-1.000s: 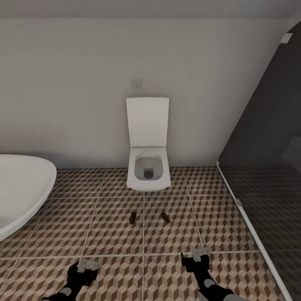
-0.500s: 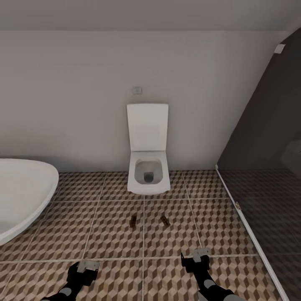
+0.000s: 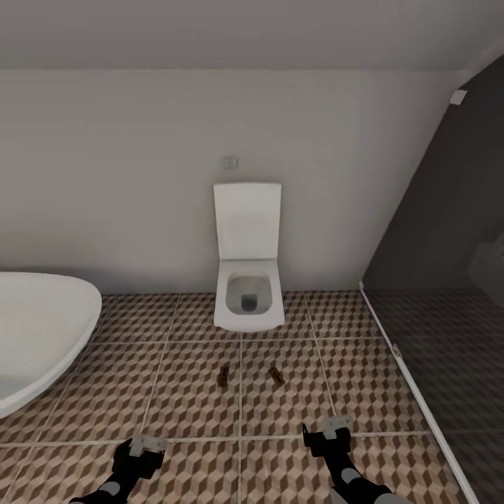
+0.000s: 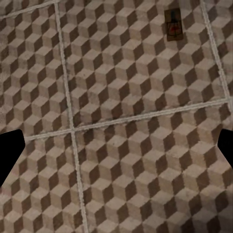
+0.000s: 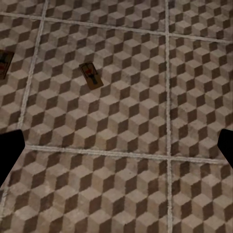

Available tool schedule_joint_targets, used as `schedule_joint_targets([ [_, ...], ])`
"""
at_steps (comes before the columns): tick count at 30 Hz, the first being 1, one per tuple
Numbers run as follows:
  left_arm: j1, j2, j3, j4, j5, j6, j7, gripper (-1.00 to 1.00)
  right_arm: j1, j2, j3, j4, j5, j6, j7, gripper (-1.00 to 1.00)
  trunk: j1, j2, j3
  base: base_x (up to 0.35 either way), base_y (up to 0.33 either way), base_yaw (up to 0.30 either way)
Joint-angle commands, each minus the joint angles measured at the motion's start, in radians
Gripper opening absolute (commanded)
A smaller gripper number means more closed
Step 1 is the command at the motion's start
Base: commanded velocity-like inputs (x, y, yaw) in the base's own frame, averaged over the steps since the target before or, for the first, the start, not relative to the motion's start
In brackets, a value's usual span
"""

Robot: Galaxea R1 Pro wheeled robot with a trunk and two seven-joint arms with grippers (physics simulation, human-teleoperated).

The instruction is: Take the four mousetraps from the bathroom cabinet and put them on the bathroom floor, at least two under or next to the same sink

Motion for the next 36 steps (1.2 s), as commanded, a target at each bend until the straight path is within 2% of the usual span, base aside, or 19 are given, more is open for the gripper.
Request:
schedule_joint_targets([
  [1, -0.001, -0.001, -0.007, 0.002, -0.001, -0.004, 0.004, 1.0, -0.001, 0.0, 0.009, 0.001, -0.008, -0.003, -0.003, 1.0, -0.004, 0.007, 0.004, 0.0, 0.0, 0.0],
  [36, -0.001, -0.001, -0.007, 0.002, -0.001, -0.003, 0.004, 1.0, -0.001, 0.0, 0.009, 0.001, -0.009, -0.002, -0.003, 1.0, -0.138, 0.252, 0.164, 0.0, 0.0, 0.0],
])
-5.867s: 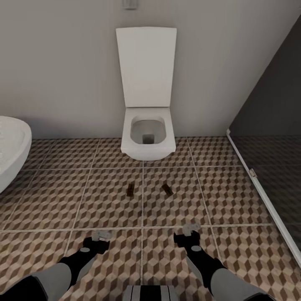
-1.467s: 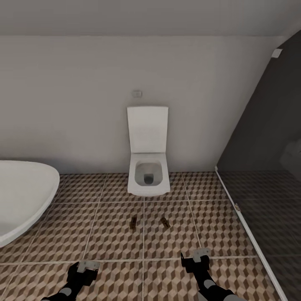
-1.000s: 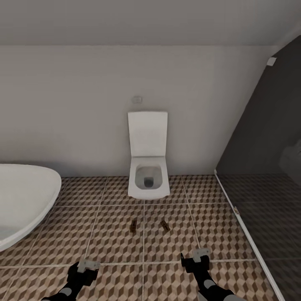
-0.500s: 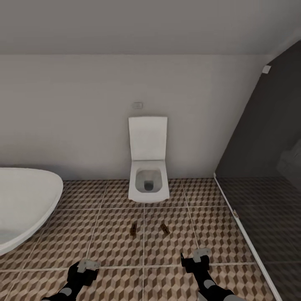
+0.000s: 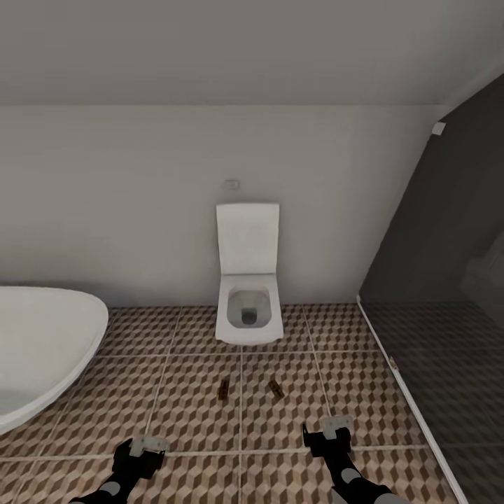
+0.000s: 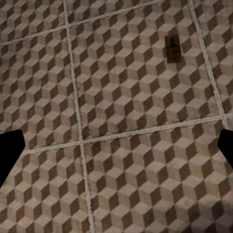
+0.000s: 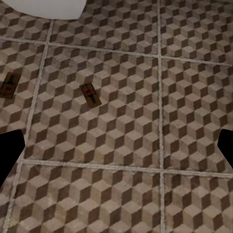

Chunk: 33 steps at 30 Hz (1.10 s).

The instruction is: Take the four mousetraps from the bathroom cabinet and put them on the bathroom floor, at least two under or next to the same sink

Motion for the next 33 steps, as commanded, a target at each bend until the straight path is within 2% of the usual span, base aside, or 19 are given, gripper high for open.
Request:
schedule_joint_targets([
  [1, -0.001, -0.001, -0.007, 0.002, -0.001, -0.004, 0.004, 1.0, -0.001, 0.0, 0.009, 0.001, -0.008, -0.003, -0.003, 1.0, -0.004, 0.007, 0.004, 0.0, 0.0, 0.0],
  [33, -0.001, -0.002, -0.006, 0.002, -0.001, -0.004, 0.004, 1.0, 0.002, 0.002, 0.009, 0.001, -0.008, -0.003, -0.003, 1.0, -0.127, 0.231, 0.15, 0.0, 0.0, 0.0],
])
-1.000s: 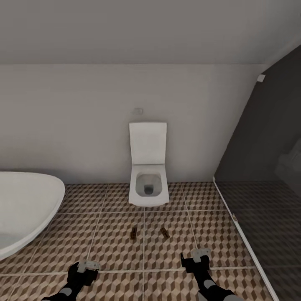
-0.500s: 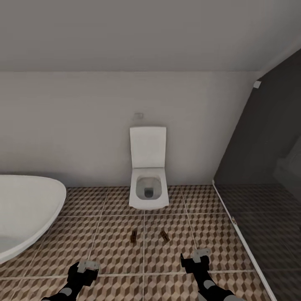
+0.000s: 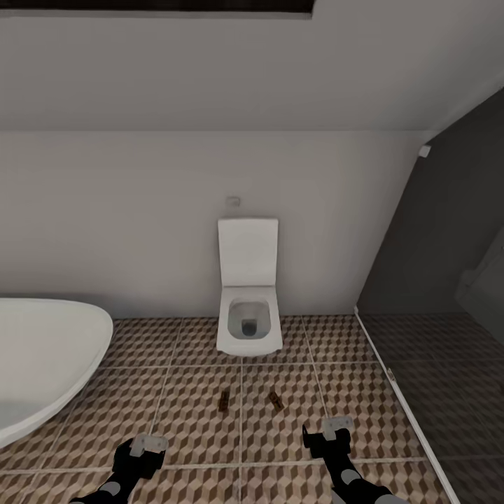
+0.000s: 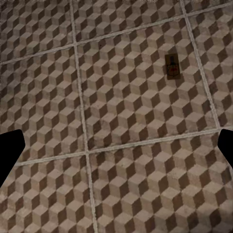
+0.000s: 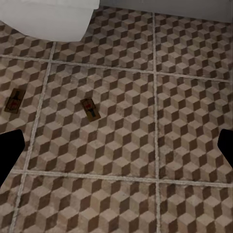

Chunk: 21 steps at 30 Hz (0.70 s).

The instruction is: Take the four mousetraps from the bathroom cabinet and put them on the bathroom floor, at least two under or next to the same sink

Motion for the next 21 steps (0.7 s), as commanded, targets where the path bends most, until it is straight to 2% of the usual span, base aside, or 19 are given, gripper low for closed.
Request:
schedule_joint_targets([
  [1, -0.001, -0.001, -0.007, 0.002, -0.001, -0.004, 0.004, 1.0, -0.001, 0.0, 0.009, 0.001, -0.008, -0.003, -0.003, 1.0, -0.004, 0.006, 0.004, 0.0, 0.0, 0.0],
  [21, -0.001, -0.001, -0.006, 0.002, -0.001, -0.004, 0.004, 1.0, 0.004, 0.0, 0.009, 0.001, -0.008, -0.003, -0.003, 1.0, -0.08, 0.146, 0.097, 0.0, 0.0, 0.0],
])
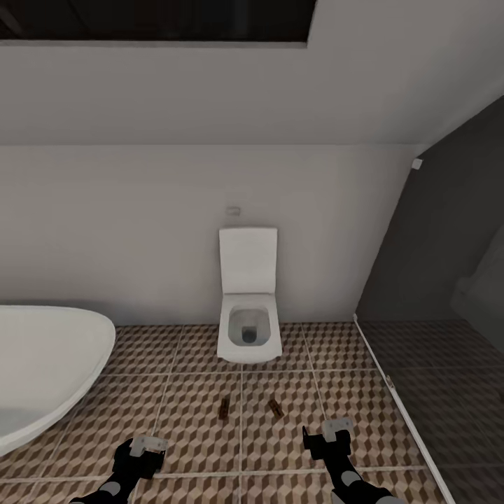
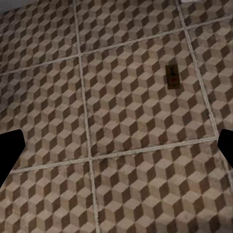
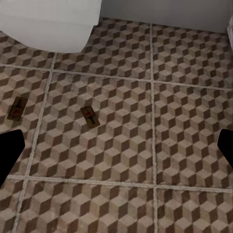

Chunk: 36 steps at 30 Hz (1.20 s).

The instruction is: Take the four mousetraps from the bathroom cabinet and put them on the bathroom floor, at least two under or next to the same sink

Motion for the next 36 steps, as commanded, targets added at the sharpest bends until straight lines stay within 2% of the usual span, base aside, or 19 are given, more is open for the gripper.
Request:
schedule_joint_targets([
  [1, -0.001, -0.001, -0.006, 0.002, -0.001, -0.004, 0.004, 1.0, -0.001, 0.0, 0.009, 0.001, -0.008, -0.003, -0.003, 1.0, -0.004, 0.006, 0.003, 0.0, 0.0, 0.0],
  [25, -0.001, -0.001, -0.006, 0.002, -0.001, -0.004, 0.004, 1.0, -0.001, 0.002, 0.009, 0.001, -0.008, -0.003, -0.003, 1.0, -0.096, 0.174, 0.118, 0.0, 0.0, 0.0],
  [36, -0.001, -0.001, -0.006, 0.002, -0.001, -0.004, 0.004, 1.0, -0.001, 0.002, 0.009, 0.001, -0.008, -0.003, -0.003, 1.0, -0.096, 0.174, 0.136, 0.0, 0.0, 0.0],
])
